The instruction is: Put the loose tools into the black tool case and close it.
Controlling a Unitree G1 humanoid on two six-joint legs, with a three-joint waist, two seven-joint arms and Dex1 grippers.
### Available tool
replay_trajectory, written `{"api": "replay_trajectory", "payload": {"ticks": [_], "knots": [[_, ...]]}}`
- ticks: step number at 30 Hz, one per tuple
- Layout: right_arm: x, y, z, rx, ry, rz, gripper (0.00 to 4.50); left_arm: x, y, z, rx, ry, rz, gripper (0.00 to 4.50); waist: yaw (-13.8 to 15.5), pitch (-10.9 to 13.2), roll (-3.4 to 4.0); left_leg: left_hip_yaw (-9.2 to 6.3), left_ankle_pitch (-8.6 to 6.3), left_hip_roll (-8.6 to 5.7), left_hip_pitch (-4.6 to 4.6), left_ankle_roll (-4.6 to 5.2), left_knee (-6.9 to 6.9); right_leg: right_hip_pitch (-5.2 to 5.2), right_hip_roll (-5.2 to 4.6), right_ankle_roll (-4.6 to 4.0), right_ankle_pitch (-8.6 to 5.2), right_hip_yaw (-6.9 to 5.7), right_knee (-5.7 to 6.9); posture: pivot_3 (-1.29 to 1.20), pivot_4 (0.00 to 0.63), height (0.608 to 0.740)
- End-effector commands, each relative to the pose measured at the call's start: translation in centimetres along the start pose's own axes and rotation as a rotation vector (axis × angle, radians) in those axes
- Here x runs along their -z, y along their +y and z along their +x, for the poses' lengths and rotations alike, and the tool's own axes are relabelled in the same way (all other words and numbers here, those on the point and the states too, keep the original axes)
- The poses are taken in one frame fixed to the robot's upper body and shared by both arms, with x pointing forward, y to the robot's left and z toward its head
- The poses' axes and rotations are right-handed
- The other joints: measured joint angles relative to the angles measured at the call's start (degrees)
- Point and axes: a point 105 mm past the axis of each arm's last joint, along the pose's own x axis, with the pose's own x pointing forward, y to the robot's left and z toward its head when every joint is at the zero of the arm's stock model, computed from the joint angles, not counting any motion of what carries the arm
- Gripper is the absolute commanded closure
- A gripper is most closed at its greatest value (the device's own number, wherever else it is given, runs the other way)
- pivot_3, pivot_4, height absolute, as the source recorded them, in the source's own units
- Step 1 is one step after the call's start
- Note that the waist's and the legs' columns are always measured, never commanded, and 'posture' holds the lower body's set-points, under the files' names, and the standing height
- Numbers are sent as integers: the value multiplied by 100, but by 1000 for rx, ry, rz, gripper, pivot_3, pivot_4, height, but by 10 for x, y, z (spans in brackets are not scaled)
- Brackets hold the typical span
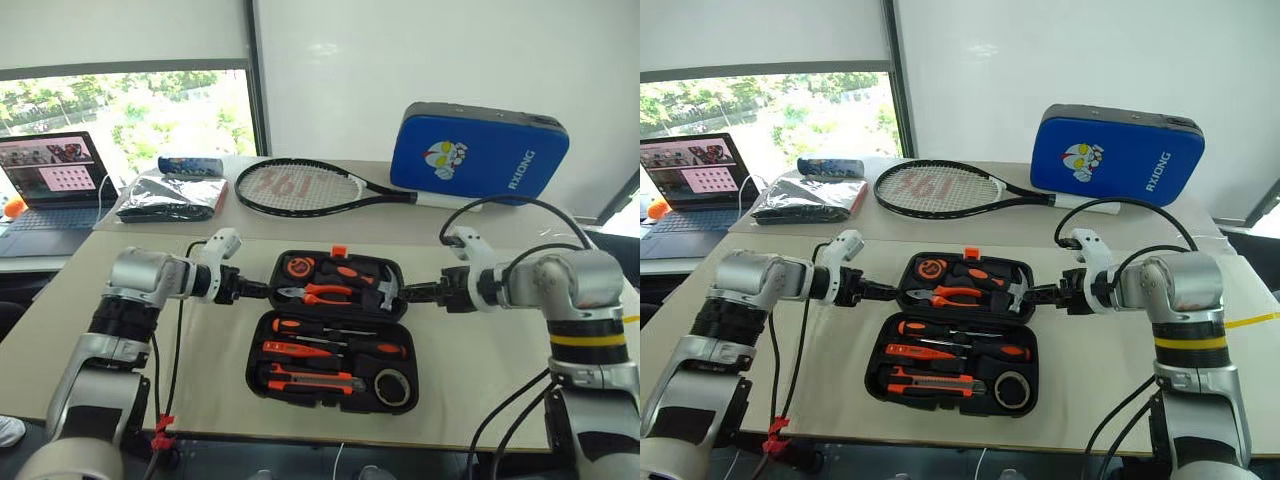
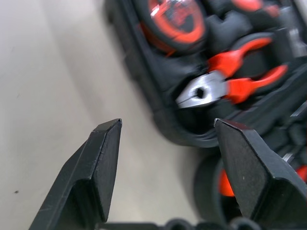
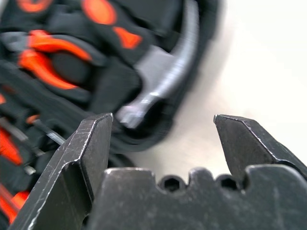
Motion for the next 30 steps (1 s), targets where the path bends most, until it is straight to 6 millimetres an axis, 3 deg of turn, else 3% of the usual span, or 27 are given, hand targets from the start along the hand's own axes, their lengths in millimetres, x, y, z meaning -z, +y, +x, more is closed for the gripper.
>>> {"api": "replay_trajectory", "payload": {"ticks": [1, 13, 15, 17, 21, 25, 30], "knots": [[-10, -7, 2, 82, -18, -14, 548, -17, -3, -1, -30, -25, 24, 1178, -1, 0, 0, 0, 0, -1, -7, 0, 0, -5, -1, 1, 0, 0, 0, 0, 150, 740], [-1, -5, 17, 89, 96, -31, 548, -12, -5, 12, -30, -1, 6, 1178, -54, 0, 0, -2, 1, -2, -5, -1, -1, -6, -1, 1, 0, -1, -2, 0, 150, 740], [0, -6, 20, 98, 103, -26, 1061, -9, -4, 14, -34, 6, 0, 1178, -66, 0, 0, -2, 1, -2, -5, -1, 0, -6, -1, 1, 0, 0, -2, 0, 150, 740], [0, -7, 23, 104, 110, -24, 1538, -7, -2, 17, -42, 11, -5, 1702, -75, 0, 0, -2, 1, -3, -3, -1, 0, -6, -2, 1, 1, 0, -2, 0, 150, 740], [1, -7, 25, 108, 122, -14, 2917, -6, 1, 19, -57, 3, -18, 2925, -62, -1, 1, -2, 1, -5, 5, -2, 1, 0, -4, 1, 0, -1, -4, 0, 150, 740], [1, -7, 25, 103, 118, -8, 4376, -7, 2, 17, -60, -9, -17, 3752, -48, -1, 1, -3, 3, -6, 30, -5, 1, 22, -5, 1, 0, 0, -5, 0, 150, 740], [-6, -4, 24, 68, 44, -10, 4500, -11, 2, 13, -57, -47, -23, 3895, -55, -1, 1, -3, 5, -6, 32, -8, 3, 23, -5, 1, 0, 0, -2, 0, 150, 740]]}}
